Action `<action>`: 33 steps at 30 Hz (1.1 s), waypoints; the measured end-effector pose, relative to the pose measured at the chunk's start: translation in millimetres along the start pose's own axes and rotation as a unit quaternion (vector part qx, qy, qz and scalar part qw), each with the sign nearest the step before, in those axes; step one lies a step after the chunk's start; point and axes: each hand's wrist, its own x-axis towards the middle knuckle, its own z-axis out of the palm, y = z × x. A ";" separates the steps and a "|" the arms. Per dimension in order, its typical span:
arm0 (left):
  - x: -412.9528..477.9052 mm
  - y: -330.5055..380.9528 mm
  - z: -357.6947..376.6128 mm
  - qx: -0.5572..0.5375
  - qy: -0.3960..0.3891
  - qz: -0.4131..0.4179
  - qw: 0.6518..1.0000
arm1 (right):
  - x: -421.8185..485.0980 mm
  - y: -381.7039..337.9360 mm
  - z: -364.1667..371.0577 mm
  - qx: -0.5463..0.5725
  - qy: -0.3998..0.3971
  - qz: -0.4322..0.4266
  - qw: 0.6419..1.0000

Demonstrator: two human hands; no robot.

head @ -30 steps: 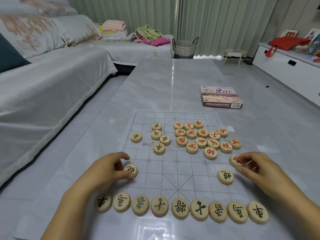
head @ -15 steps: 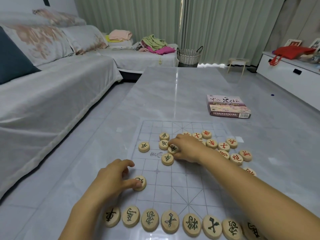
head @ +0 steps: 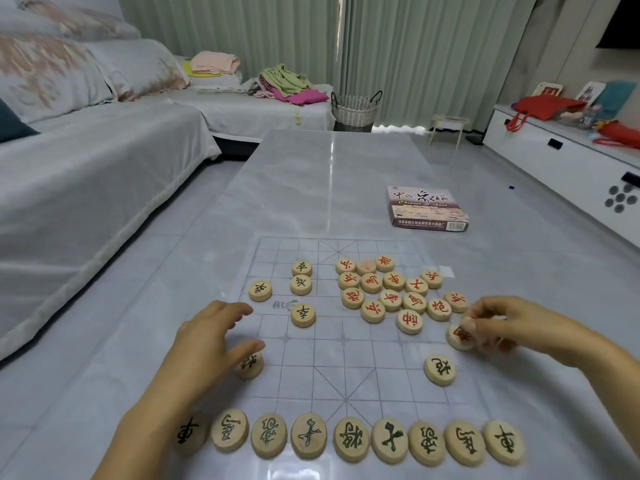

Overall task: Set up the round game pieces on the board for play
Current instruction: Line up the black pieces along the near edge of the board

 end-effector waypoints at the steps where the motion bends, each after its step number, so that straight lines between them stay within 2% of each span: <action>1: -1.0 2.1 1.4 0.005 -0.006 0.004 1.000 | -1.2 7.8 -1.1 0.023 -0.009 0.016 1.000; 5: -4.4 5.9 3.8 0.019 -0.024 0.000 1.000 | 11.2 10.1 17.6 0.139 -0.007 -0.009 0.990; 9: -4.0 4.4 2.1 0.020 -0.023 -0.004 1.000 | 37.7 -13.0 44.4 0.198 0.018 -0.059 0.978; 16: -3.5 1.5 1.8 0.018 -0.020 0.000 1.000 | 61.6 -48.0 49.2 0.136 0.062 -0.063 0.987; 18: -2.9 0.9 1.3 0.019 -0.014 0.003 1.000 | 54.5 -52.3 51.4 0.148 0.031 -0.083 0.985; 21: -2.1 1.8 1.7 0.017 -0.011 0.004 1.000 | 46.9 -59.2 71.0 0.112 -0.099 -0.101 0.984; 22: -2.3 2.4 2.0 0.018 -0.013 0.004 1.000 | 48.6 -60.2 78.8 0.081 -0.115 -0.113 0.984; 25: -3.6 2.6 2.2 0.025 -0.020 0.001 0.999 | 63.7 -60.6 86.7 -0.077 -0.019 -0.180 0.980; 26: -4.4 2.2 1.8 0.024 -0.023 -0.002 0.999 | 66.2 -60.2 83.5 -0.096 0.007 -0.188 0.977; 29: -5.4 0.3 -0.7 0.024 -0.022 -0.006 0.999 | 58.9 -52.1 56.1 -0.055 0.053 -0.182 0.980; 33: -4.6 -0.2 -2.2 0.037 -0.026 -0.002 0.999 | 23.7 -10.4 -0.8 -0.019 0.198 -0.162 0.967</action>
